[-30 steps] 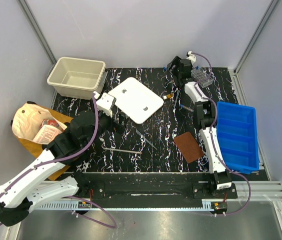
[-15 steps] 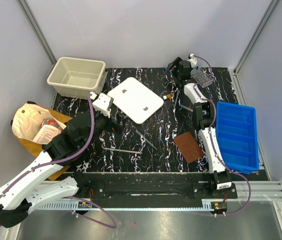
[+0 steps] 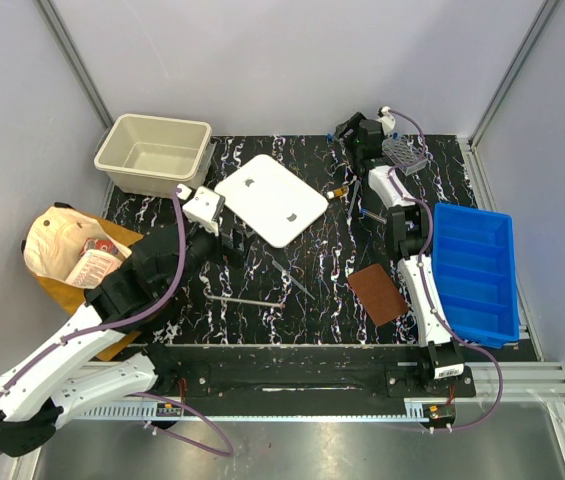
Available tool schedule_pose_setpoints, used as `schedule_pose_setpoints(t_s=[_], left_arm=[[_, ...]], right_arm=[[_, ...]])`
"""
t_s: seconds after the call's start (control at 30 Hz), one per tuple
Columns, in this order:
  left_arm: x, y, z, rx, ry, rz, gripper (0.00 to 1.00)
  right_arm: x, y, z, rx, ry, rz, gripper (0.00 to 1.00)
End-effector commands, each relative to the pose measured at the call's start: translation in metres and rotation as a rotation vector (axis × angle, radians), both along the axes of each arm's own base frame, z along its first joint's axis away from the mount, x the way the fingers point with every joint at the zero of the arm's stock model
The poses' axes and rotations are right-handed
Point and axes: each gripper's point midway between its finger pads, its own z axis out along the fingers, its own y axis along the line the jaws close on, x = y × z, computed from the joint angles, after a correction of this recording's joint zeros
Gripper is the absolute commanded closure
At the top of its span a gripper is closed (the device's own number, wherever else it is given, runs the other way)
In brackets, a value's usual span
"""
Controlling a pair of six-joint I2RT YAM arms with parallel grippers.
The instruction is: Organize the chemistry lab equipment
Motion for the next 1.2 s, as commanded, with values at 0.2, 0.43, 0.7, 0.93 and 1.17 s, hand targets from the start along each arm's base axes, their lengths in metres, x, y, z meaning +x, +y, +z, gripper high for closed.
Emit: schedule_pose_setpoints(t_s=[0.2, 0.43, 0.7, 0.93, 1.17], left_arm=[[0.001, -0.003, 0.011, -0.055, -0.030, -0.004, 0.01], [0.001, -0.003, 0.012, -0.057, -0.031, -0.006, 0.01], [0.000, -0.001, 0.014, -0.063, -0.037, -0.003, 0.01], [-0.001, -0.002, 0.015, -0.066, -0.038, -0.010, 0.01], [-0.002, -0.002, 0.016, -0.070, -0.042, -0.010, 0.01]], right_arm=[[0.006, 0.004, 0.009, 0.103, -0.040, -0.052, 0.19], [0.008, 0.004, 0.007, 0.127, -0.055, -0.057, 0.20], [0.008, 0.008, 0.002, 0.167, -0.047, -0.053, 0.21], [0.004, 0.022, 0.007, 0.146, -0.043, 0.043, 0.22], [-0.004, 0.034, 0.015, 0.079, -0.041, 0.121, 0.23]])
